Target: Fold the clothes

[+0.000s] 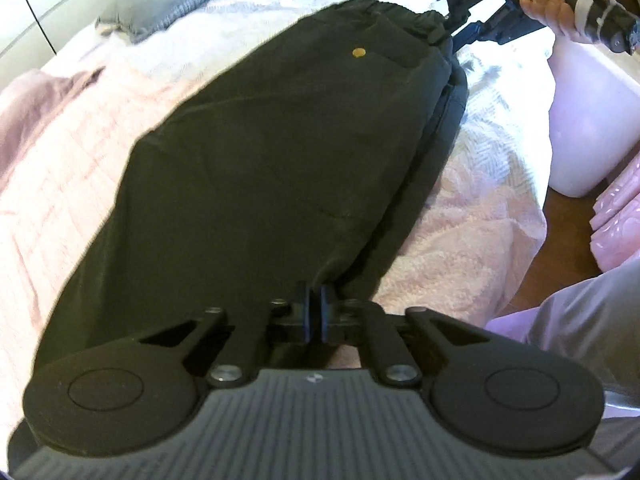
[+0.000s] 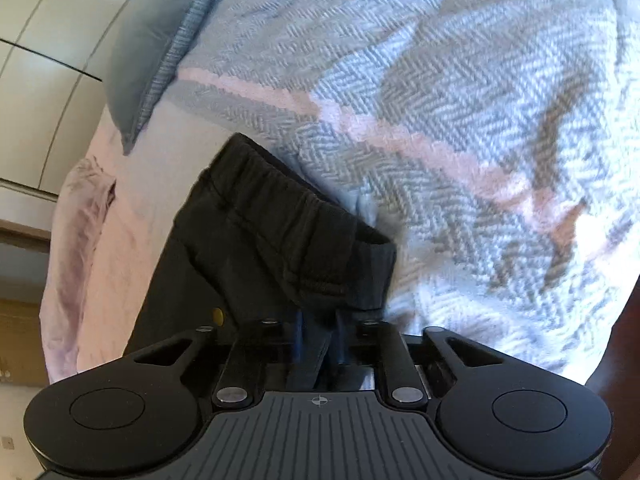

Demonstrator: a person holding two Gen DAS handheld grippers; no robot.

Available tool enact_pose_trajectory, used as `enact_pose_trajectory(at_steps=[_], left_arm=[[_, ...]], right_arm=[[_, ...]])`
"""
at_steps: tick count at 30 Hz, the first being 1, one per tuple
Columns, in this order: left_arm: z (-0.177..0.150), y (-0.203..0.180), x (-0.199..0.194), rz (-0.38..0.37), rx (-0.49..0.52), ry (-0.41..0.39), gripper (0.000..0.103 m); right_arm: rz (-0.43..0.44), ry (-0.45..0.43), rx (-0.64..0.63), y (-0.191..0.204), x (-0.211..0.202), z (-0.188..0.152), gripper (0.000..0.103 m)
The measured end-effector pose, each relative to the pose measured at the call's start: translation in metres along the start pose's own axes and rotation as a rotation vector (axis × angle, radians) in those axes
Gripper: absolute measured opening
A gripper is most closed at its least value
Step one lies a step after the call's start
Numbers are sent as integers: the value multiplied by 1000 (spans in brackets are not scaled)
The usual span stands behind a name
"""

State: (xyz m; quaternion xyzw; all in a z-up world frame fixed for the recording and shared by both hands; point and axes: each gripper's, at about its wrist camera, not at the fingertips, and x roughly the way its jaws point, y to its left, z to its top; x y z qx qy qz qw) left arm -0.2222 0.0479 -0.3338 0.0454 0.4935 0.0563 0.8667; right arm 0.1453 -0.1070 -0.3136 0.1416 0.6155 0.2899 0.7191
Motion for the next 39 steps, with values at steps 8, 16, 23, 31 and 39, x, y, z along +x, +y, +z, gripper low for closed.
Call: enact_pose_trajectory(at_steps=[8, 16, 23, 31, 39], left_arm=[[-7, -6, 10, -36, -39, 50, 4], [2, 33, -22, -92, -381, -37, 9], [-6, 53, -7, -159, -701, 12, 14], [3, 56, -26, -132, -917, -36, 16], [21, 13, 10, 332, -1340, 169, 12]], right_arm=[[-92, 1, -57, -12, -4, -22, 10], [-311, -155, -567, 63, -40, -36, 46], [-407, 36, -806, 69, 28, -47, 46], [-366, 157, -909, 106, 10, -28, 46], [-305, 497, -1517, 124, 58, -27, 46]])
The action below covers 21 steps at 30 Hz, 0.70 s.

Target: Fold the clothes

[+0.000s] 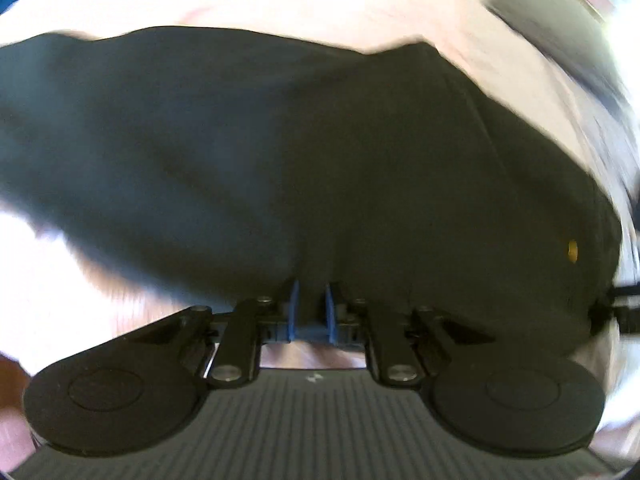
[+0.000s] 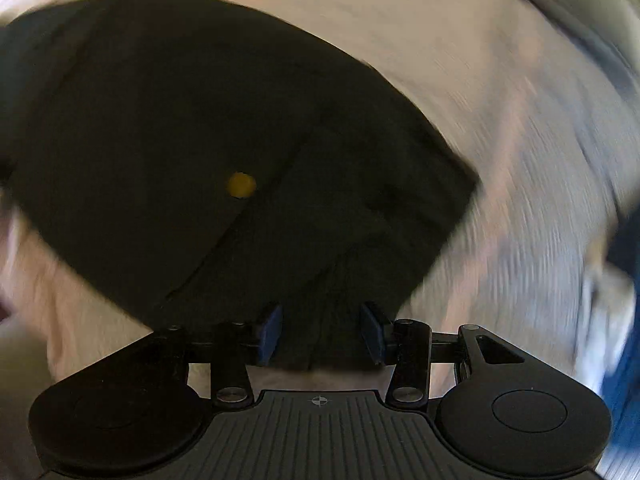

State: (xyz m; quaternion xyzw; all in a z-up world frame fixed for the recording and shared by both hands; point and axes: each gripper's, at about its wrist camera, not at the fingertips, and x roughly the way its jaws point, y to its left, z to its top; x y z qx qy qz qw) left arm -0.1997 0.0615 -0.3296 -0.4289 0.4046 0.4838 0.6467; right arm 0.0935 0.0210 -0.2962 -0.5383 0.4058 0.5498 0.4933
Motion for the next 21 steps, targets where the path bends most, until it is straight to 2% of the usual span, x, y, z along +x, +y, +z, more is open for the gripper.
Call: enact_pose_trajectory(at_steps=[4, 7, 10, 13, 17, 21], left_arm=[[-17, -57, -68, 233, -255, -75, 19], [-33, -109, -119, 287, -433, -114, 25], [-42, -158, -163, 355, -483, -166, 28], [-50, -198, -200, 411, -523, -218, 29], [-57, -232, -231, 470, -554, -269, 30], [-62, -263, -254, 520, -571, -317, 34]], right_arm=[[158, -85, -204, -24, -28, 13, 46], [251, -169, -311, -44, -66, 18, 46], [314, -255, -374, -57, -105, 11, 46], [340, -299, -412, -67, -129, 3, 48], [353, -338, -458, -76, -149, -4, 51], [375, -390, -487, -86, -163, -13, 52]])
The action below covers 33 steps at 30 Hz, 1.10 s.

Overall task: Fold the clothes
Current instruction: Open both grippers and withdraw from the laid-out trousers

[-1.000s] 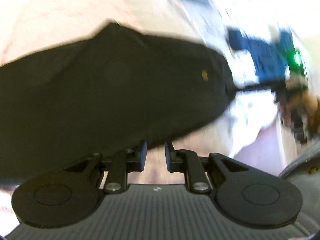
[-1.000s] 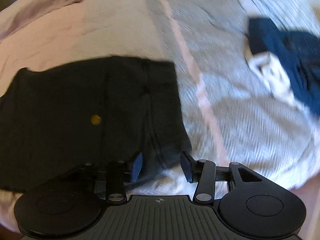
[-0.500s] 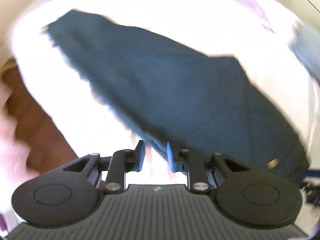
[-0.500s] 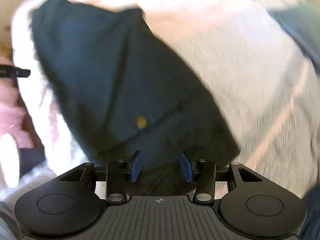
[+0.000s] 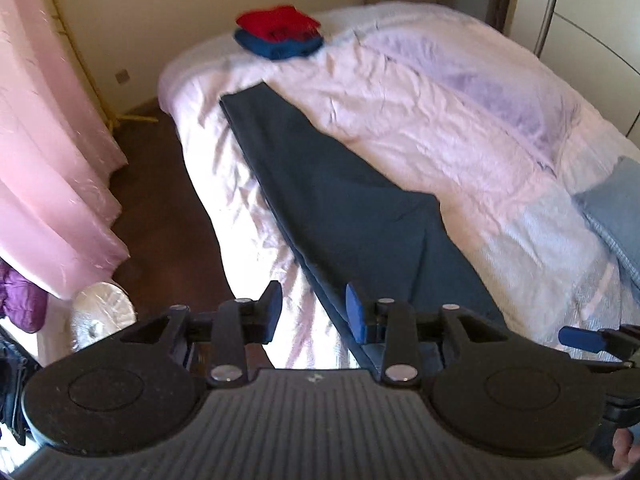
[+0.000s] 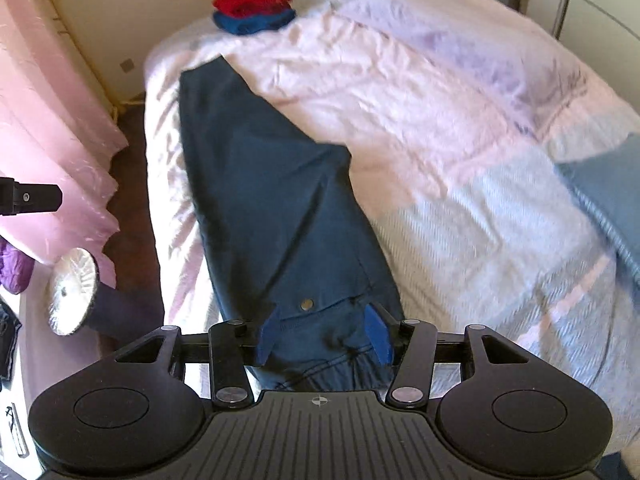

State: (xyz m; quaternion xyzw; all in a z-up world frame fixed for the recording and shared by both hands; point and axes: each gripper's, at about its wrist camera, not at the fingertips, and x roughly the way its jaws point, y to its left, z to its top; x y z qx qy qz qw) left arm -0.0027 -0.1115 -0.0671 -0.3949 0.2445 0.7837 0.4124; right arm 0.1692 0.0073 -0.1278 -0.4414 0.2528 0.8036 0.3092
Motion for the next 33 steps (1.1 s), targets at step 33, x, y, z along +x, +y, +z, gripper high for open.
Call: enact_pose_trajectory(at_steps=[33], left_arm=[[-97, -14, -21, 31, -60, 118, 38]], right_arm=[[-3, 117, -106, 6, -31, -89, 54]])
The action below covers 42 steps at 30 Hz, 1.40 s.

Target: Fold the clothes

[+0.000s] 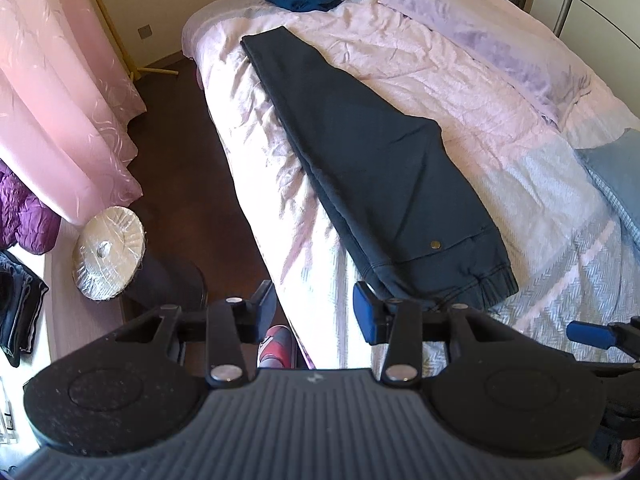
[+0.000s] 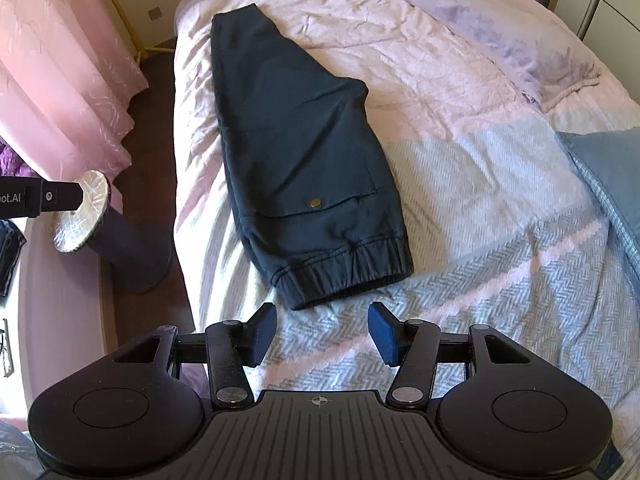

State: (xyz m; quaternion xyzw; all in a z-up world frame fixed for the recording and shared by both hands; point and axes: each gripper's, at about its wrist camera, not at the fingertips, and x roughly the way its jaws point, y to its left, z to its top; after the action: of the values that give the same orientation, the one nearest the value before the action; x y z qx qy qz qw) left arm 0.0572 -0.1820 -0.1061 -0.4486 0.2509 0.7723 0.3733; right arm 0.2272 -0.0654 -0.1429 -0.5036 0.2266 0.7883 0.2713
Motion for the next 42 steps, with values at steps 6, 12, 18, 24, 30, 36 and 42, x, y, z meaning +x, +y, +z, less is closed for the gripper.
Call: enact_pose_trajectory(at_steps=[6, 12, 18, 24, 30, 36, 42], left_arm=[[1, 5, 1, -10, 4, 2, 38], [9, 8, 6, -29, 13, 1, 39], [28, 10, 17, -61, 48, 3, 39], [53, 19, 39, -109, 91, 21, 39], [95, 42, 64, -167, 158, 13, 39], [158, 102, 89, -241, 241, -45, 39], [215, 176, 127, -277, 293, -54, 39]], right_arm=[[-11, -1, -9, 7, 0, 0, 54], [-26, -2, -11, 9, 1, 6, 54], [-53, -5, 18, 11, 3, 17, 54], [-95, 8, 77, 17, 11, 30, 54], [-147, 19, 175, 31, 20, 53, 54], [-217, -6, 372, 57, 39, 83, 54], [-217, -6, 616, 94, 69, 109, 54]])
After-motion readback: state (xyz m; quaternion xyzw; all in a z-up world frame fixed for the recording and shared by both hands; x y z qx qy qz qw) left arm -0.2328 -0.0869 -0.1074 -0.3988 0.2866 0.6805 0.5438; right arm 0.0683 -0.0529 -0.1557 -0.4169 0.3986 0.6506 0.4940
